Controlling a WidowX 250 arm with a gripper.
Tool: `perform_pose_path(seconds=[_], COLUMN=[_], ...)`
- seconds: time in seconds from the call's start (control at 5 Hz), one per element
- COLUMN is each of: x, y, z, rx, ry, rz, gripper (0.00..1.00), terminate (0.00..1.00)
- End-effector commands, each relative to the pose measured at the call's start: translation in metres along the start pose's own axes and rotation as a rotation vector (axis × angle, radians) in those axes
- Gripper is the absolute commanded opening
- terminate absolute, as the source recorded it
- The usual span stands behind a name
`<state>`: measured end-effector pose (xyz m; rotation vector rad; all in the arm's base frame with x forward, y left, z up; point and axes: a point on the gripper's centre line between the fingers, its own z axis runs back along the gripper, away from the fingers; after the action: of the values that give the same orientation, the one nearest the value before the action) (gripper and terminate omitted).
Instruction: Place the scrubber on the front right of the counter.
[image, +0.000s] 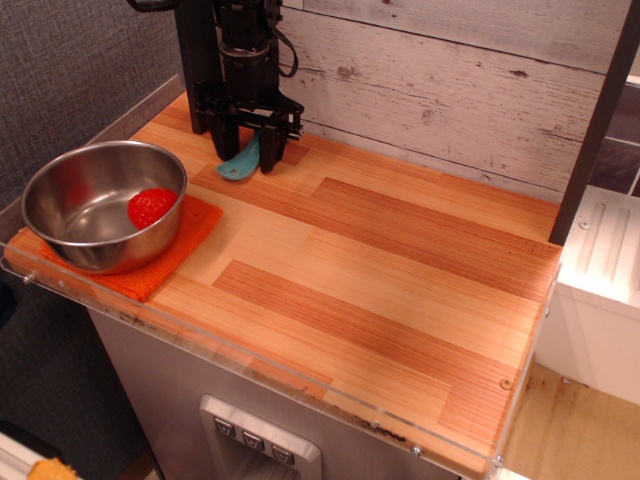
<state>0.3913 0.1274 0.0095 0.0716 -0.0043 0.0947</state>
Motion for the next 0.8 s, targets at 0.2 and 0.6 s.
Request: perform_pose_path(seconds=[0.2,0.6], x=[-0.004,-0.041], y=[-0.001,-0.045], z=[0.057,0.128], rx=[-0.025,-0.214], ry=[-0.132,-0.257], rz=[-0.026,-0.139], gripper=[0.0,0.0], terminate=[0.0,0.0])
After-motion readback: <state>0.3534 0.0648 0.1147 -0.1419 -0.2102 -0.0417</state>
